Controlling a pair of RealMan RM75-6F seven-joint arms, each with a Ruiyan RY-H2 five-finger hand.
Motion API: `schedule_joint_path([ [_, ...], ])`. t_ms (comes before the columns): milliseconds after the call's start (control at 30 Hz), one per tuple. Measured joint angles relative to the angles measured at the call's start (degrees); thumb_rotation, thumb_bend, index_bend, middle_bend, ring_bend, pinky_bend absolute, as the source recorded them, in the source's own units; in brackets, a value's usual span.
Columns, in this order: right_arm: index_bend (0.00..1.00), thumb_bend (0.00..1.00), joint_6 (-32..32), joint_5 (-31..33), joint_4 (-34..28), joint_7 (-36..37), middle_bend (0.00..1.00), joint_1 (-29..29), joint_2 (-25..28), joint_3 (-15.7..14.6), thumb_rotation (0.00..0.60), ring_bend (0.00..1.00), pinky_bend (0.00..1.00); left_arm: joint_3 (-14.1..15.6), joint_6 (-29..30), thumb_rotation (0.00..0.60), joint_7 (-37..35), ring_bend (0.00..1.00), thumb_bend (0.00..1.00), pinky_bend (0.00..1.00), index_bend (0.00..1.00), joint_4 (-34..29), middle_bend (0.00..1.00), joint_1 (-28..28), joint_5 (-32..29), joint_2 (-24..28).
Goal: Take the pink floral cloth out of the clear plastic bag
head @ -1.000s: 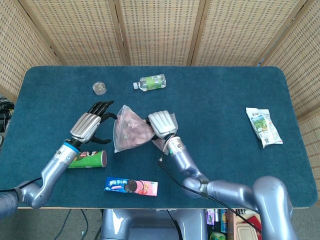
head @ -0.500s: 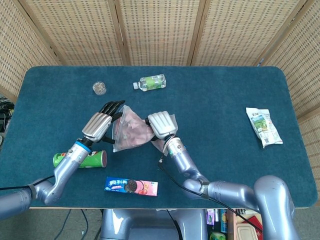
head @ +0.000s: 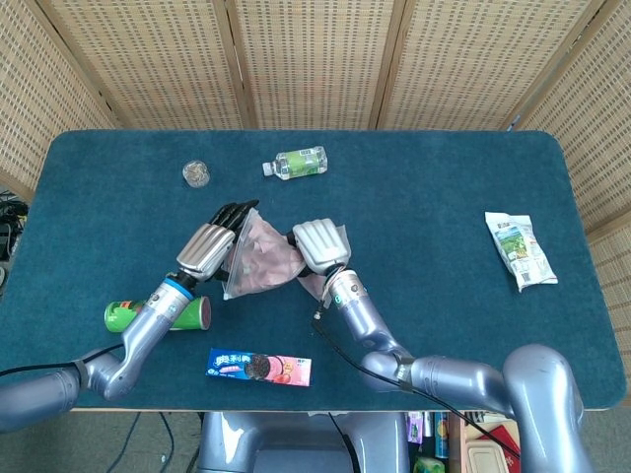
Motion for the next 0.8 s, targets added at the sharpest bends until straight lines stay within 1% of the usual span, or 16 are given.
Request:
schedule_joint_path([
  [67, 0.71, 0.47, 0.05, 0.07, -0.15, -0.03, 0.75, 0.02, 0.18, -0.08, 0.600, 0.72, 0.63, 0.00, 0.13, 0.600, 0.17, 0.00, 0.06, 0.00, 0.34, 0.27, 0.00, -0.26, 0.07, -0.38],
  [133, 0.71, 0.47, 0.08, 0.14, -0.23, -0.06, 0.75, 0.01, 0.27, -0.17, 0.600, 0.71, 0.63, -0.06, 0.08, 0.600, 0.32, 0.00, 0.10, 0.00, 0.40, 0.29, 0.00, -0.45, -0.06, -0.60],
  [200, 0.71, 0.47, 0.11, 0.22, -0.33, -0.02, 0.75, -0.02, 0.34, -0.24, 0.600, 0.71, 0.63, -0.10, -0.01, 0.600, 0.46, 0.00, 0.18, 0.00, 0.49, 0.32, 0.00, -0.66, -0.19, -0.86],
  [367, 0.71, 0.47, 0.29, 0.20, -0.69, 0.02, 0.75, -0.07, 0.54, -0.41, 0.600, 0.72, 0.63, -0.10, -0.28, 0.600, 0.50, 0.00, 0.34, 0.00, 0.63, 0.53, 0.00, -1.11, -0.37, -1.55],
  [467, 0.71, 0.47, 0.38, 0.13, -1.04, 0.05, 0.75, -0.14, 0.76, -0.54, 0.600, 0.72, 0.63, -0.21, -0.07, 0.600, 0.67, 0.00, 0.37, 0.00, 0.67, 0.70, 0.00, -1.24, -0.52, -1.90],
  [800, 0.71, 0.48, 0.76, 0.35, -2.30, -0.21, 0.75, -0.48, 1.71, -1.23, 0.600, 0.72, 0.63, -0.25, 1.07, 0.600, 1.30, 0.00, 0.38, 0.00, 0.70, 1.22, 0.00, -1.20, -1.11, -2.94],
])
